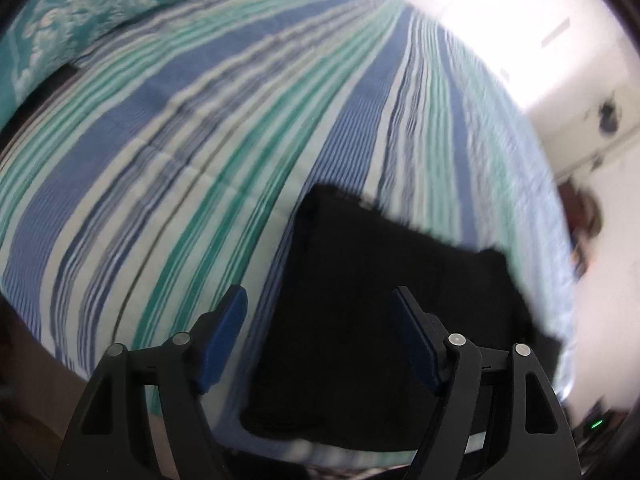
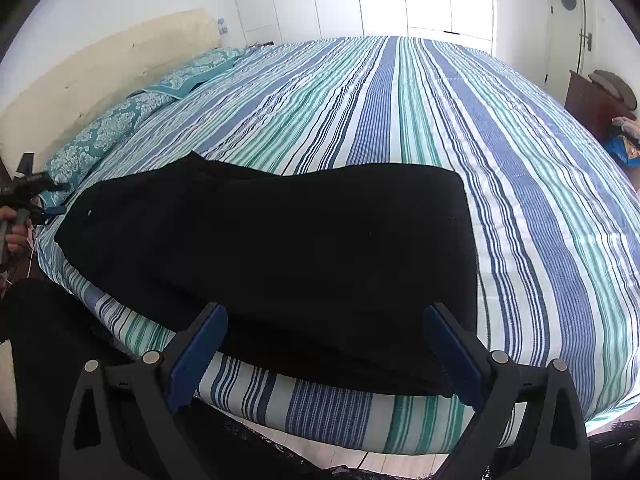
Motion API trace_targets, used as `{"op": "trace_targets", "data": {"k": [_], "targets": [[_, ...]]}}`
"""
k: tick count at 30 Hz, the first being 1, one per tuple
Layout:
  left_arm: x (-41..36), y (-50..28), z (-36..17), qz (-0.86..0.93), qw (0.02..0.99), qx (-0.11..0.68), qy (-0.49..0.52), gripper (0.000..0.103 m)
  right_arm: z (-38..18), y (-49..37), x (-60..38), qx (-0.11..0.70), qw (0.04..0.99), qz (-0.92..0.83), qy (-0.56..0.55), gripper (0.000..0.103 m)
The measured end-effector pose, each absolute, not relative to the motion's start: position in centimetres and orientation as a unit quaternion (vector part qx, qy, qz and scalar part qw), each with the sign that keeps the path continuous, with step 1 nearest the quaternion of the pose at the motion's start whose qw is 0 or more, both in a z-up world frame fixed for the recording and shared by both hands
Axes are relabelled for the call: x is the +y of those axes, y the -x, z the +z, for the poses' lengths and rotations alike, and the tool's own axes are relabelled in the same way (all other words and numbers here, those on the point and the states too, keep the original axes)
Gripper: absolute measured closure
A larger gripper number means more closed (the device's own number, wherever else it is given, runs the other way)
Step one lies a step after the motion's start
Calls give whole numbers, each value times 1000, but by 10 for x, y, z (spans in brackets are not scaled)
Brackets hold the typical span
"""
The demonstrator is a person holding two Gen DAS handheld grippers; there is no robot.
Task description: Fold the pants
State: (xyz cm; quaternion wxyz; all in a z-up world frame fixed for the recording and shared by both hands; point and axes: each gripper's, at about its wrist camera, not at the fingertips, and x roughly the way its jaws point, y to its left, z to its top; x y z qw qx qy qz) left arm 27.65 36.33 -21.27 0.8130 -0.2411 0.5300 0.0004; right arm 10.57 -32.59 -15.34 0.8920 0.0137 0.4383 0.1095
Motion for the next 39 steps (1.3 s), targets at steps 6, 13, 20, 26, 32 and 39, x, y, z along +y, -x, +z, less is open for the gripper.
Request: {"op": "trace_targets", "data": {"k": [6,13,20,26,32,39], "targets": [[367,-276,-243,-25,797,533,283,21,-156,-107,-314,446,887,118,9,5],[351,-270,-214,-52,805,528,267,88,-163,-109,-306,451,884,124,14,5],[312,-244,-140,-128,814,457,335,92,-157,-109,-308,439,889,131,7,5],[241,-238,-118,-183,801,446,355,92,-142,-140,-295,440,827,290,-198,5],[172,-227,-111,-200,816,439,319,91,-145,-213,-222,450,702,402,-378,0],[88,-224,-148,-296,769,484,293,56,-199,-240,-225,459,610,384,-518,0]]}}
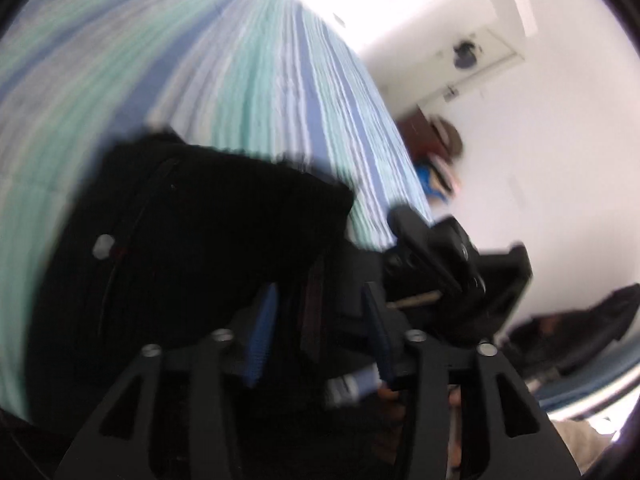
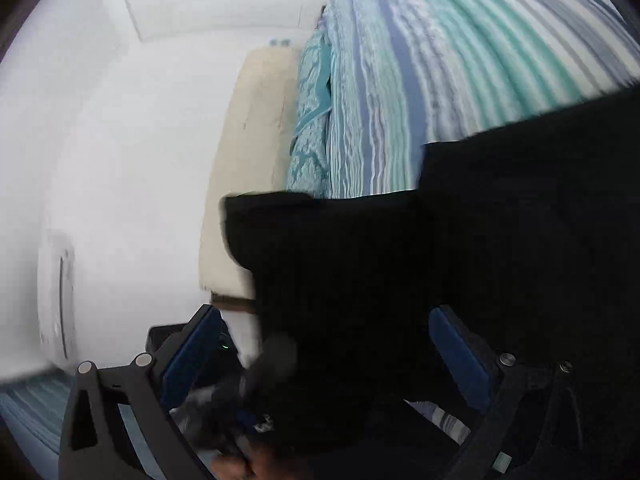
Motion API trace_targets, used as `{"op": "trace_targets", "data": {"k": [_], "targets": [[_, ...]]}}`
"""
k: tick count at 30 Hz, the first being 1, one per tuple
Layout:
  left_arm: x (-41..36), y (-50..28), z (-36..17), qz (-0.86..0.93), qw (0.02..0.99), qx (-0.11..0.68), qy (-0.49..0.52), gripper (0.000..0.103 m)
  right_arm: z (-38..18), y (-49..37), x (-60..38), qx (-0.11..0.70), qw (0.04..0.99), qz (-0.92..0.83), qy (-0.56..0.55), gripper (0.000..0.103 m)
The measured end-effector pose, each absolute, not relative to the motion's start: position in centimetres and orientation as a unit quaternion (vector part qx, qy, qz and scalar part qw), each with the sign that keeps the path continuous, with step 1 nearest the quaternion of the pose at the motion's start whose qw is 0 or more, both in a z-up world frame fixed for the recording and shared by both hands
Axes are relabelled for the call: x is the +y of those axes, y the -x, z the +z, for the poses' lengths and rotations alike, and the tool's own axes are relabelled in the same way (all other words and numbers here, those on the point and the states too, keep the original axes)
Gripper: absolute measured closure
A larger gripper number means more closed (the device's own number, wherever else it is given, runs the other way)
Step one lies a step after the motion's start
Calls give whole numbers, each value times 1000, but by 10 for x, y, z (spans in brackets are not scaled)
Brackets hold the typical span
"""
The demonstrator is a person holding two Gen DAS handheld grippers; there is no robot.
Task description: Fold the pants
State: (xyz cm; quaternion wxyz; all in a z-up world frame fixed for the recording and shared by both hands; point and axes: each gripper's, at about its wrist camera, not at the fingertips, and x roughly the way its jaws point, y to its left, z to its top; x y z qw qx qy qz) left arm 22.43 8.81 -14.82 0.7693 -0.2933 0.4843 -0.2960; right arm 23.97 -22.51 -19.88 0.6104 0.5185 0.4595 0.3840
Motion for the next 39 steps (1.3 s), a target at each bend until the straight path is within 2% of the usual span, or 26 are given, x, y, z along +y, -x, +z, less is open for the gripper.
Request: {"op": "trace_targets", "data": {"k": [3,5,7,10,12,13,14,15,16,17,24,29,33,39], "targets": [[97,-207,-135,-305,784,463,279,43,-214,-230,-245,473,614,344,-530,0],[119,-197,-122,-284,808,436,276,41,-220,-228,-249,480,611,343,-528,0],[153,-190,-115,-244,828,405,302,36,-217,-229,-242,488,616,350,-509,0],[205,-177,-123,-161,848,363,352,35,-204,-232,-214,529,647,358,-416,0],[226,-170,-137,-105,857,359,356,35,-195,-228,-180,571,683,350,-290,1],[235,-167,-147,-69,861,366,347,35,-192,-225,-166,584,696,344,-236,9],[238,-164,-154,-46,860,375,343,35,-186,-220,-151,588,721,331,-158,28],[246,-164,-166,-21,852,390,349,35,-181,-217,-145,584,733,326,-125,43],[254,-164,-174,-10,840,398,368,35,-177,-217,-144,581,736,326,-119,77],[261,-162,-179,-8,832,396,389,35,-175,-218,-150,579,731,331,-145,80],[271,-160,-186,3,828,379,413,35,-116,-220,-217,515,713,373,-295,83],[250,-179,-186,-11,833,392,392,35,-77,-220,-286,486,707,376,-350,83],[235,-185,-183,-23,839,400,368,35,-80,-216,-344,479,712,349,-377,83],[218,-191,-183,-31,842,415,341,35,-116,-209,-413,499,709,301,-397,83]]}}
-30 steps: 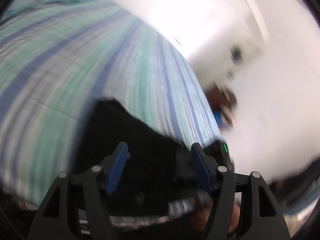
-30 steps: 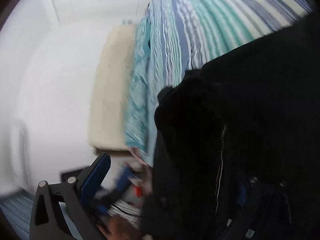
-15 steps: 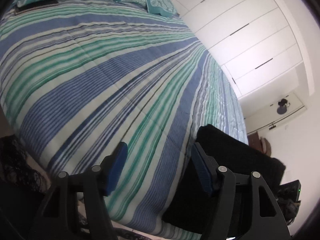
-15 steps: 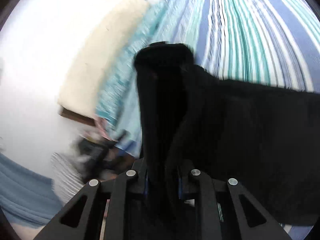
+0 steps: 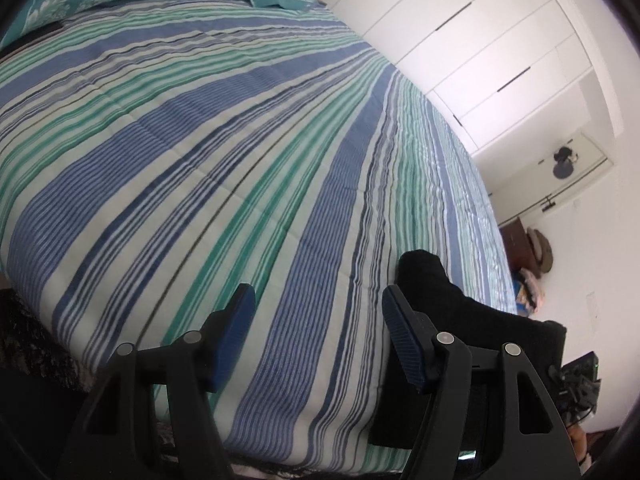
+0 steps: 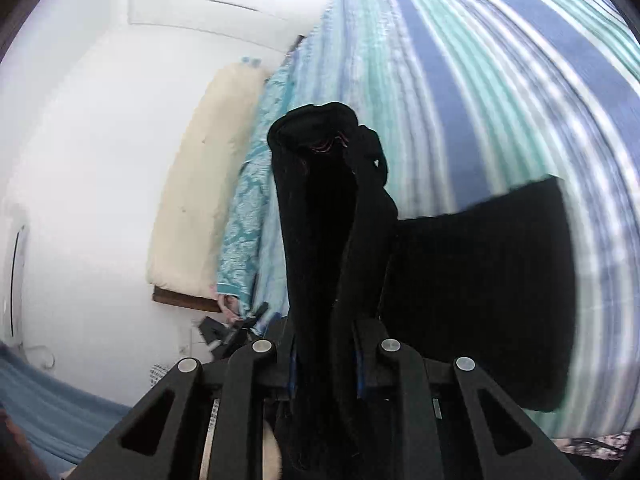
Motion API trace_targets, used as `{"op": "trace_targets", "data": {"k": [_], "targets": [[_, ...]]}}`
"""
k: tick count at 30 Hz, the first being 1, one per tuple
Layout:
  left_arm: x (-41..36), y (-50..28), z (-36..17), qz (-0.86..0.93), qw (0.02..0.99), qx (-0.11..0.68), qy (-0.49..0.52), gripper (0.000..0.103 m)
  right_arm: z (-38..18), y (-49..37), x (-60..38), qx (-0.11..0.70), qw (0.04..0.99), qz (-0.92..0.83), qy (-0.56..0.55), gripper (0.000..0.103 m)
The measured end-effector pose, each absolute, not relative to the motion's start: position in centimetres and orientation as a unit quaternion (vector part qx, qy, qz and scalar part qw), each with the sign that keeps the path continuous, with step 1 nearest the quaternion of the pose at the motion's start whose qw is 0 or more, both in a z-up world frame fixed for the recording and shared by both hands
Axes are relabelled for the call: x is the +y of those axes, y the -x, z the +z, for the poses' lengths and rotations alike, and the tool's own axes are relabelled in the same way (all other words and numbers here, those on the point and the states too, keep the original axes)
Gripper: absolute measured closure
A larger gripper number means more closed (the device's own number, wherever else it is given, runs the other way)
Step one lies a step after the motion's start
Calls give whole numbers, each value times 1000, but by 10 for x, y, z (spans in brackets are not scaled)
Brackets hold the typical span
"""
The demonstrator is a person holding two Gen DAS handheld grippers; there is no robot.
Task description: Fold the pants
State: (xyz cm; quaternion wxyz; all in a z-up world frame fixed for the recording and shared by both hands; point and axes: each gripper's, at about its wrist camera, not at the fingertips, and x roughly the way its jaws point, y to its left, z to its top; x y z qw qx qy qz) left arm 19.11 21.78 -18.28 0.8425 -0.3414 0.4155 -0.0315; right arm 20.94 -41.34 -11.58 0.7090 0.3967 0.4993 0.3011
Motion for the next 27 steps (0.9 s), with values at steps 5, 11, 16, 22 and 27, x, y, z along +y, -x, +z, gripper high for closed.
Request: {"op": "trace_targets", "data": {"k": [5,11,16,22,27], "targets": [[203,-195,-181,-37,849,425,313,35,-144,-224,-436,504,710,269,-412,83],[177,-198,-179,-55,860,440,252,35,-173,-220,-448,552,742,212,-316,55],[158,-198,-180,-72,868,450,199,35,-155,-197,-485,499,774,166,-352,35],[148,-201,-183,-82,865,455,194,35,-118,-144,-457,479,775,230,-343,37],[146,-199,-179,-83,865,452,201,35,-156,-137,-448,500,702,187,-471,51]]}}
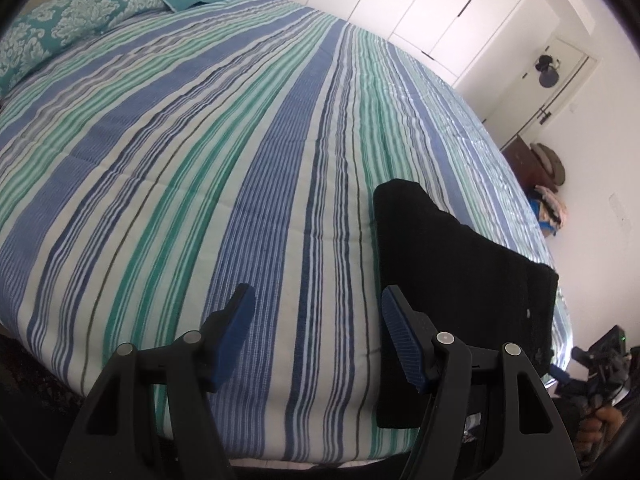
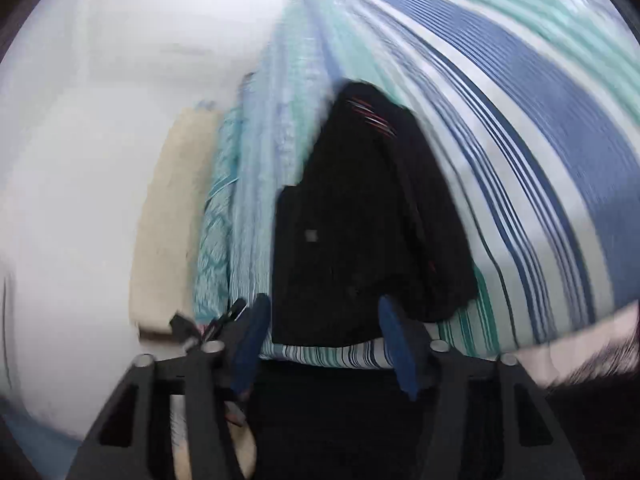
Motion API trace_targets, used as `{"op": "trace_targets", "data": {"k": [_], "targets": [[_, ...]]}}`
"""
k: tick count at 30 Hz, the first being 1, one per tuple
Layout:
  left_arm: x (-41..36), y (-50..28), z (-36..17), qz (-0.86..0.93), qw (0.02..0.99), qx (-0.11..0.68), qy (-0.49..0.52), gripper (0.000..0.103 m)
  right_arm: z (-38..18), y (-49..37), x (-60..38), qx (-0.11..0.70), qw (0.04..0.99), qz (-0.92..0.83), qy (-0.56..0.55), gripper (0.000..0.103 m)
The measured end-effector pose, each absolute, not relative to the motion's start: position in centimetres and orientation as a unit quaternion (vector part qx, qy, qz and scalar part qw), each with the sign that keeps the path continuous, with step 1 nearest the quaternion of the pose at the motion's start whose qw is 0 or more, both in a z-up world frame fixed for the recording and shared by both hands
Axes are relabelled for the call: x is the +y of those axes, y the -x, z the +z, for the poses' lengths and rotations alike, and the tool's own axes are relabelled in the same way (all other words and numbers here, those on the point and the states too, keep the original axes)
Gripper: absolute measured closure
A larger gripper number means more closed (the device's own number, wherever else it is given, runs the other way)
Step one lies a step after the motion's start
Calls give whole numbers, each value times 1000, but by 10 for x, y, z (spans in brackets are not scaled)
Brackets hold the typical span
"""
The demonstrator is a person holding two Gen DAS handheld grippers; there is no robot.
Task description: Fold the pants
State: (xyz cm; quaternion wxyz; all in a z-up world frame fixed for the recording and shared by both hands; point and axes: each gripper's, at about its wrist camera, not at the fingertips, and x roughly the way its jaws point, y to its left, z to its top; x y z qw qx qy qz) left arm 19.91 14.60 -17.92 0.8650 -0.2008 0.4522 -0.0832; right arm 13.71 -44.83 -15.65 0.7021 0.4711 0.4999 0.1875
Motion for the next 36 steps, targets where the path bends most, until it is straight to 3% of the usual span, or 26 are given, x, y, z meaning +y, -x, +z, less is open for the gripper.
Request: {"op": "trace_targets", "data": {"k": [5,18,20,25,27,31,32,36], "targets": [[150,-193,-174,-80,868,445,205,35,-165,-132,-453,523,702,136,-464,65],[168,-187,-177,-64,862,441,243,35,-185,-136,-467,517,705,98,-476,64],[166,-186,-175,-65,862,441,240,35,-179,-138,-462,522,721,96,-445,94],[150,-184,-172,-81,867,444,210,35,-140,-131,-448,491,763,128,-400,95],[136,-183,-169,-98,870,445,189,35,-152,-126,-448,511,755,111,-397,102],[93,-175,-155,-150,876,437,141,35,-188,-112,-460,526,727,70,-436,102],[80,-173,-151,-166,879,431,122,35,-180,-108,-463,507,742,61,-435,96],[11,-175,-156,-213,876,431,28,31,-111,-126,-433,451,844,92,-274,96]]}}
